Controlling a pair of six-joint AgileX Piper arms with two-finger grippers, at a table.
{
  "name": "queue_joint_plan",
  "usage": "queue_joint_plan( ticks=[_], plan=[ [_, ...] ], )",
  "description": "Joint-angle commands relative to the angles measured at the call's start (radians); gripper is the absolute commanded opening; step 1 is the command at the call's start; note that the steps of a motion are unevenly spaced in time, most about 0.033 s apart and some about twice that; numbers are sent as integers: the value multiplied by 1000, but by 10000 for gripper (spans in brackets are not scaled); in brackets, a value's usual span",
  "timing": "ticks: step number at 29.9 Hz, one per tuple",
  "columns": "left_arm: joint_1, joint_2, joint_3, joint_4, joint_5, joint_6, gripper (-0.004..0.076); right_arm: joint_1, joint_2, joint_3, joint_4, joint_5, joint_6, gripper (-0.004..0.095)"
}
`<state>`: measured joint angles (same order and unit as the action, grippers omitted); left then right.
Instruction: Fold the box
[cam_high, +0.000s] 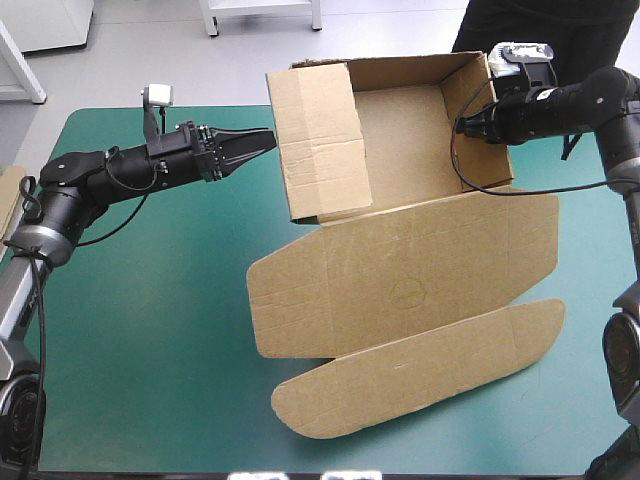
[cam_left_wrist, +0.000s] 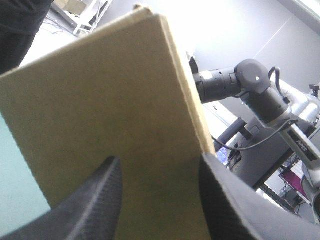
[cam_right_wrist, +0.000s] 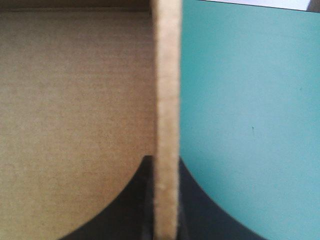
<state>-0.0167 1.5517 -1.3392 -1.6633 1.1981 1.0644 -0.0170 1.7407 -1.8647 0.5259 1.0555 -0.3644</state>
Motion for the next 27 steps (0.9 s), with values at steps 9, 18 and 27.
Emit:
queue_joint_plan(
  ticks=[9, 18, 27],
  plan=[
    [-47, -37, -121, 155, -122, -212, 349, 1, -44, -29, 50, -51, 34, -15],
    [-215, -34, -235, 469, -372, -422, 349, 25, -23, -29, -5, -64, 103, -11],
    [-297, 9, -316, 758, -388, -640, 349, 102, -1, -29, -68, -103, 184, -11]
  ],
)
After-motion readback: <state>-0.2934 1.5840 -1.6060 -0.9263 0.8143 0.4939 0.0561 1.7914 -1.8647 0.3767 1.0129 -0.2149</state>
